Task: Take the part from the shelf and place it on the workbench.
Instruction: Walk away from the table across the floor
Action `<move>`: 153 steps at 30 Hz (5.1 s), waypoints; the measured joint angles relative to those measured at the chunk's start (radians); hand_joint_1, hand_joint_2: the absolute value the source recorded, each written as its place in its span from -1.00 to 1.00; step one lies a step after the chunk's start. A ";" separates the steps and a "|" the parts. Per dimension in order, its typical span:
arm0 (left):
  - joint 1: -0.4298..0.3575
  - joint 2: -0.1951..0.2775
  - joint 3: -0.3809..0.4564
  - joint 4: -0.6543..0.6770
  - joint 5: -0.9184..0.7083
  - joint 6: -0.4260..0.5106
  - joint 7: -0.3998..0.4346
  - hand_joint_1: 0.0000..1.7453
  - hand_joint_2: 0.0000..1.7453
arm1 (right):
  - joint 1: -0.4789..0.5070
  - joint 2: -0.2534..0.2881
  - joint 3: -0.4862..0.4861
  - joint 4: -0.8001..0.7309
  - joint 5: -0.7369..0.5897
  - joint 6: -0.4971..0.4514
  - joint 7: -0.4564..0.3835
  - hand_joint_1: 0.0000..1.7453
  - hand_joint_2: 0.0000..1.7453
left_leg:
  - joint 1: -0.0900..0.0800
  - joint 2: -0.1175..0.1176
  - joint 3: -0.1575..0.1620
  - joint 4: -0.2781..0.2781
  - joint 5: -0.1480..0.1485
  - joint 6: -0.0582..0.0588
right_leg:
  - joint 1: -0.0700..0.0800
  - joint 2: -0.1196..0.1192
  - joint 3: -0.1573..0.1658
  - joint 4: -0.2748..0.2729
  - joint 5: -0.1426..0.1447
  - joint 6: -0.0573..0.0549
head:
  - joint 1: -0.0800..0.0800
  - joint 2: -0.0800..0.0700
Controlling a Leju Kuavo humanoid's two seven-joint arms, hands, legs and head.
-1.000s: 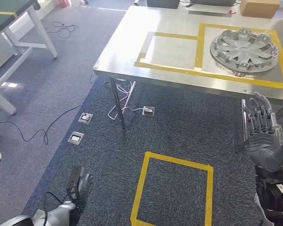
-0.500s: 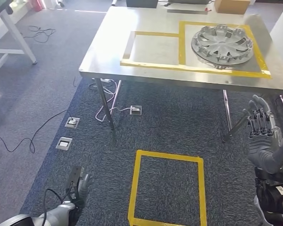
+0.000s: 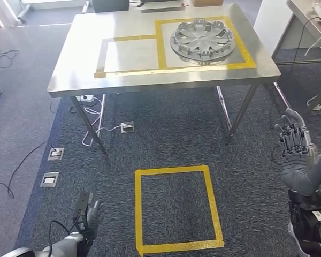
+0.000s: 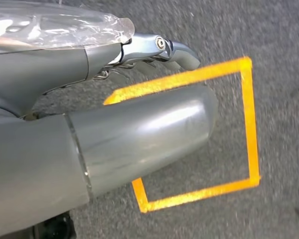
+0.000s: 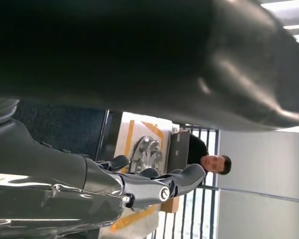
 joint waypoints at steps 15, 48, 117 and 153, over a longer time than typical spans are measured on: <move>0.016 -0.008 0.002 0.000 0.012 -0.023 -0.005 -1.00 -1.00 | 0.048 -0.009 -0.010 -0.044 0.002 0.000 0.004 -1.00 -1.00 | 0.009 0.109 0.054 -0.126 0.041 0.015 | -0.022 -0.113 -0.030 0.125 -0.063 0.066 | 0.021 0.000; 0.015 -0.008 0.020 -0.001 0.038 -0.039 0.004 -1.00 -1.00 | 0.061 -0.018 0.001 -0.105 0.007 -0.076 0.022 -1.00 -1.00 | 0.000 0.123 0.063 -0.120 0.027 -0.006 | -0.007 -0.154 0.008 0.018 -0.028 0.045 | 0.025 0.000; 0.007 -0.005 0.034 -0.004 0.055 -0.041 0.003 -1.00 -1.00 | 0.094 0.001 -0.036 -0.040 -0.002 0.046 -0.023 -1.00 -1.00 | 0.008 0.044 -0.049 0.137 -0.112 -0.037 | -0.013 -0.064 -0.011 0.017 -0.014 0.003 | 0.003 0.000; 0.001 -0.011 0.034 -0.005 0.044 -0.037 0.008 -1.00 -1.00 | 0.110 0.007 -0.058 -0.074 -0.005 0.043 -0.005 -1.00 -1.00 | 0.002 -0.006 0.001 -0.018 0.003 -0.015 | -0.002 0.008 -0.003 0.012 -0.012 -0.008 | 0.003 0.000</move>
